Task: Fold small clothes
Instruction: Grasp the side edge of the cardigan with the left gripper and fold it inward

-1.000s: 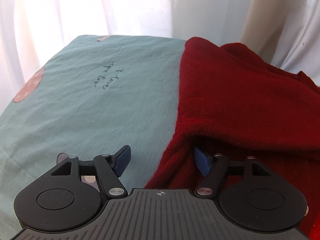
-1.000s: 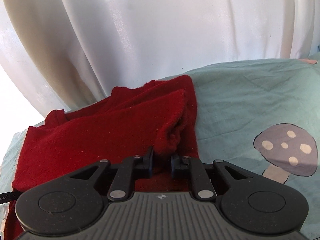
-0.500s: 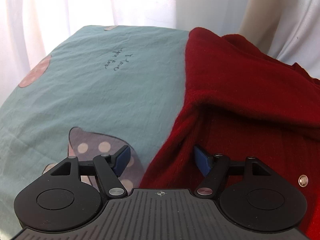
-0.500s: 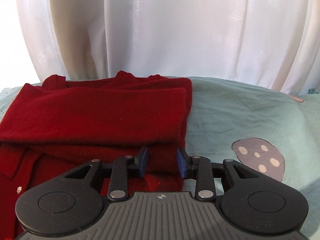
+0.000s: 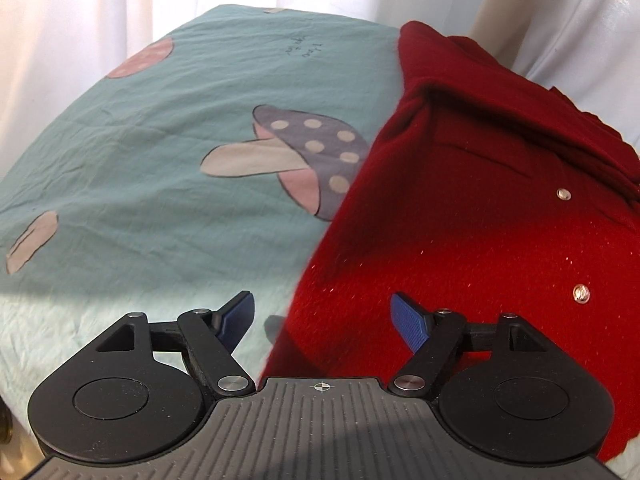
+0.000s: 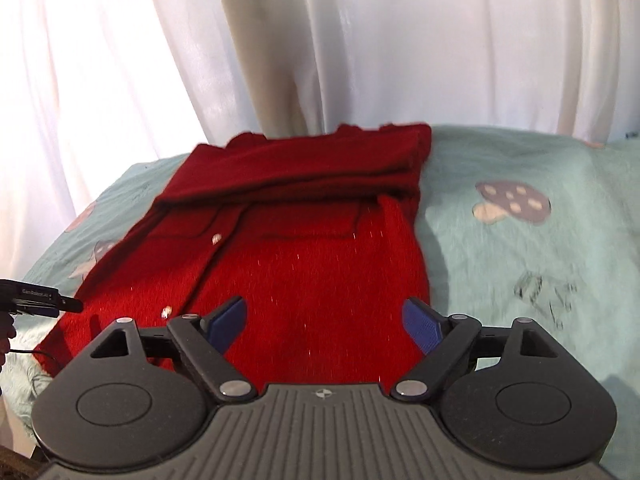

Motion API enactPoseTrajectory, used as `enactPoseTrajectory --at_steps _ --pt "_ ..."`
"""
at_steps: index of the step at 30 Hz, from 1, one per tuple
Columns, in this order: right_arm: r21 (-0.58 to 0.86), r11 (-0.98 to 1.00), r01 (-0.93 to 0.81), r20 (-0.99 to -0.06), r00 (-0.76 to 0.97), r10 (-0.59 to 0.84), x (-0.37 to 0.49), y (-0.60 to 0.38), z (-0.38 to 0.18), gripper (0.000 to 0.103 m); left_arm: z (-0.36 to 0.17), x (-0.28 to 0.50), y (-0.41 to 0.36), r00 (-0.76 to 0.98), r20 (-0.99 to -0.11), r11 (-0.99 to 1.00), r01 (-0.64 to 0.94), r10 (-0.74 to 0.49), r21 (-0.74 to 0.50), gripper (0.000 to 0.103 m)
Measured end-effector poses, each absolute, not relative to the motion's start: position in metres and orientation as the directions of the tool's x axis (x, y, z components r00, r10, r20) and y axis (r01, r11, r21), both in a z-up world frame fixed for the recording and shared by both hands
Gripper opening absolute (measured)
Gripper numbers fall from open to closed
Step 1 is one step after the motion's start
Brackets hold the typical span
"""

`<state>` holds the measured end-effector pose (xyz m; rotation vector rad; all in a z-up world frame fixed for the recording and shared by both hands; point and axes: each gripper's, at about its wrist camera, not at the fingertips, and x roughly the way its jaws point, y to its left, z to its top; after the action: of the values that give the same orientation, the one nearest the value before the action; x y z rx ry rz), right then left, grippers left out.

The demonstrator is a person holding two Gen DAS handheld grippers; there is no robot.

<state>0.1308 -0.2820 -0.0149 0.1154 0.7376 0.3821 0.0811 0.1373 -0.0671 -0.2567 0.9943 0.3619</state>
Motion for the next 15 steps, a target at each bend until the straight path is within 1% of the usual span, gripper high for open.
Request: enactPoseTrajectory --at_steps 4,5,8,10,11,12,13,14,15 --pt "0.329 0.926 -0.183 -0.69 0.623 0.368 0.105 -0.303 -0.036 0.085 -0.076 0.063 0.153 0.479 -0.872 0.883 -0.447 0.099 -0.145 0.079" --pt "0.349 0.923 -0.164 -0.702 0.607 0.373 0.099 -0.307 -0.041 0.085 -0.075 0.057 0.154 0.492 -0.865 0.884 -0.442 0.097 -0.152 0.079" --pt "0.347 0.927 -0.142 -0.72 0.593 0.36 0.085 -0.315 -0.047 0.084 -0.073 0.054 0.152 0.489 -0.869 0.889 -0.427 0.075 -0.164 0.076" --pt "0.336 0.932 -0.134 -0.72 0.601 0.346 0.079 -0.32 -0.045 0.083 -0.073 0.049 0.151 0.502 -0.865 0.888 -0.407 0.021 -0.215 0.074" --pt "0.338 0.933 -0.126 -0.717 0.608 0.341 0.078 -0.323 -0.045 0.083 -0.074 0.047 0.151 0.501 -0.865 0.882 -0.403 -0.012 -0.246 0.071" --pt "0.347 0.931 -0.113 -0.715 0.61 0.341 0.08 -0.327 -0.046 0.083 -0.075 0.046 0.151 0.501 -0.865 0.877 -0.405 -0.022 -0.257 0.071" --pt "0.36 0.928 -0.098 -0.717 0.607 0.342 0.08 -0.331 -0.047 0.082 -0.075 0.045 0.148 0.501 -0.865 0.881 -0.4 -0.019 -0.251 0.07" --pt "0.377 0.922 -0.087 -0.717 0.603 0.35 0.08 -0.335 -0.049 0.08 -0.075 0.045 0.147 0.498 -0.867 0.886 -0.394 -0.017 -0.244 0.066" --pt "0.4 0.913 -0.079 -0.715 0.597 0.365 0.081 -0.339 -0.052 0.075 -0.075 0.044 0.147 0.494 -0.869 0.887 -0.394 -0.016 -0.24 0.063"
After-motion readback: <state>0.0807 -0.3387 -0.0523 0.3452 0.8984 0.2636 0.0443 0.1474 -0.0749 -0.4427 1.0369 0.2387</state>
